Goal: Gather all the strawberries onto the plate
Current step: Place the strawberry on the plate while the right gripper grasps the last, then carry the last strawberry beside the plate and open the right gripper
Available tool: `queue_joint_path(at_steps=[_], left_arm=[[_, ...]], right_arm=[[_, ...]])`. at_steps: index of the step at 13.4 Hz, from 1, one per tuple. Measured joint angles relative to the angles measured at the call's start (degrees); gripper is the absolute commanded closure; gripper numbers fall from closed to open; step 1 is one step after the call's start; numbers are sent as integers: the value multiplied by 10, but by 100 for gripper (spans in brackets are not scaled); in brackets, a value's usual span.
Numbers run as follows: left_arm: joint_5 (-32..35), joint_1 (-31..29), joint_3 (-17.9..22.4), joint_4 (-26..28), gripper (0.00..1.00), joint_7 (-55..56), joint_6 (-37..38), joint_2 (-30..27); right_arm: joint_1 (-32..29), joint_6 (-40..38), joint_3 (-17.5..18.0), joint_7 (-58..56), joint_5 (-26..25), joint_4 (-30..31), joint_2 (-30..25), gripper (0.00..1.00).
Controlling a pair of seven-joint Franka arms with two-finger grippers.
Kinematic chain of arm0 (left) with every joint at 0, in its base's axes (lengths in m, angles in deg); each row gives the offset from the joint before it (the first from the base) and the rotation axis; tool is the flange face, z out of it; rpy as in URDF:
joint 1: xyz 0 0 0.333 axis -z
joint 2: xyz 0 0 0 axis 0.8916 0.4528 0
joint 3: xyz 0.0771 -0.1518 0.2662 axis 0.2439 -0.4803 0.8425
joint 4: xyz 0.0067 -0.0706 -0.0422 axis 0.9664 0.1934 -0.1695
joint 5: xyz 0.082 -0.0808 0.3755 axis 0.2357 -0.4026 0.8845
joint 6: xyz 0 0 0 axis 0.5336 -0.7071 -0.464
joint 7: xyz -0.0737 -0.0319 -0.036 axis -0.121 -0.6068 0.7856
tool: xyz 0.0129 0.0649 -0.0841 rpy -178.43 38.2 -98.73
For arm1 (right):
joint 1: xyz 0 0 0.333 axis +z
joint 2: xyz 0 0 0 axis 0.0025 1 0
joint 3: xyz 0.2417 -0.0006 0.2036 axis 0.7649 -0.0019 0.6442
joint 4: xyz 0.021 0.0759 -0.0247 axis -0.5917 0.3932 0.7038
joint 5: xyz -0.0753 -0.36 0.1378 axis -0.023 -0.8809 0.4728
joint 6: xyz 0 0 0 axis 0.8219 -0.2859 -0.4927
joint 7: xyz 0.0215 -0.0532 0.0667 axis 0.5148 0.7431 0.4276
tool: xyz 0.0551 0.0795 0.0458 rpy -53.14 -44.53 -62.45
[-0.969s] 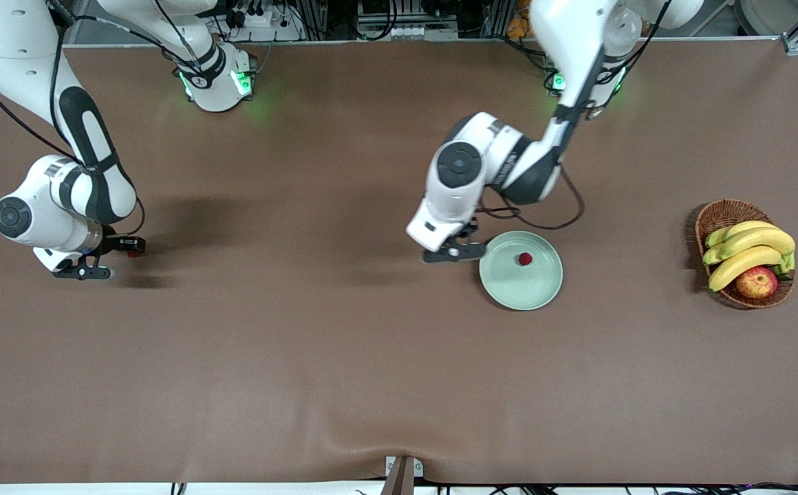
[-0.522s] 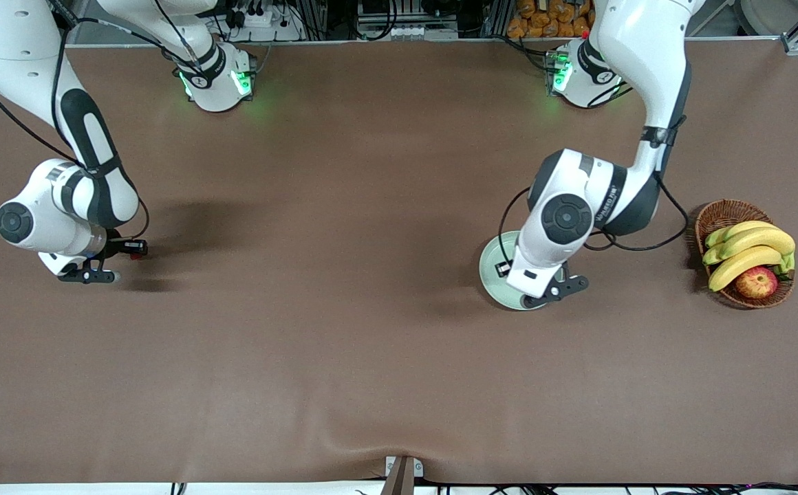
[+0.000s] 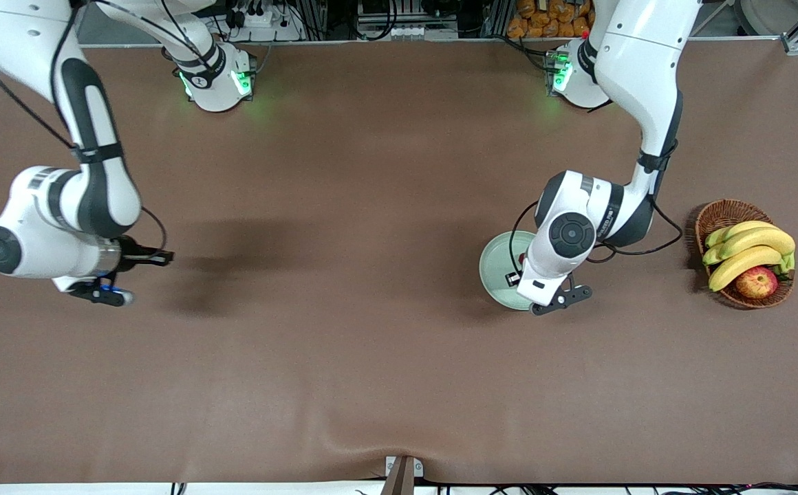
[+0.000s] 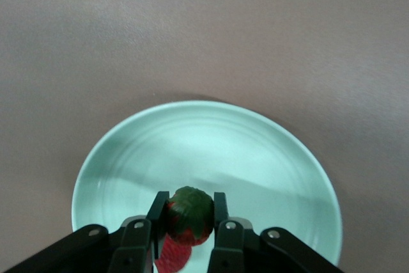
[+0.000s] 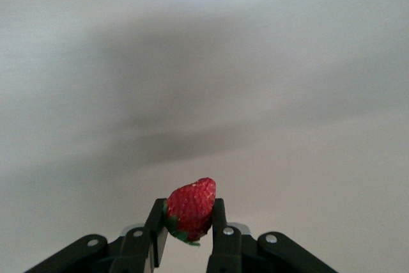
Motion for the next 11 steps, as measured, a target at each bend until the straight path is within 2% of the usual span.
queue_joint_path(at_steps=[2, 3, 4, 7, 11], left_arm=[[0, -14, 0, 0, 97, -10, -7, 4], [0, -19, 0, 0, 43, -15, -10, 6], [0, -22, -1, 0, 0, -16, -11, 8], [0, -21, -5, -1, 0, -16, -12, 11], [0, -20, -8, -5, 0, -16, -12, -1]], right_arm=[[70, 7, 2, 105, 29, -4, 0, 100], [102, 8, 2, 159, 35, -10, 0, 100], [127, 9, 3, 204, 43, -15, 0, 100], [198, 29, 4, 312, 104, -28, 4, 100], [285, 106, 7, 445, 142, -41, 35, 100]])
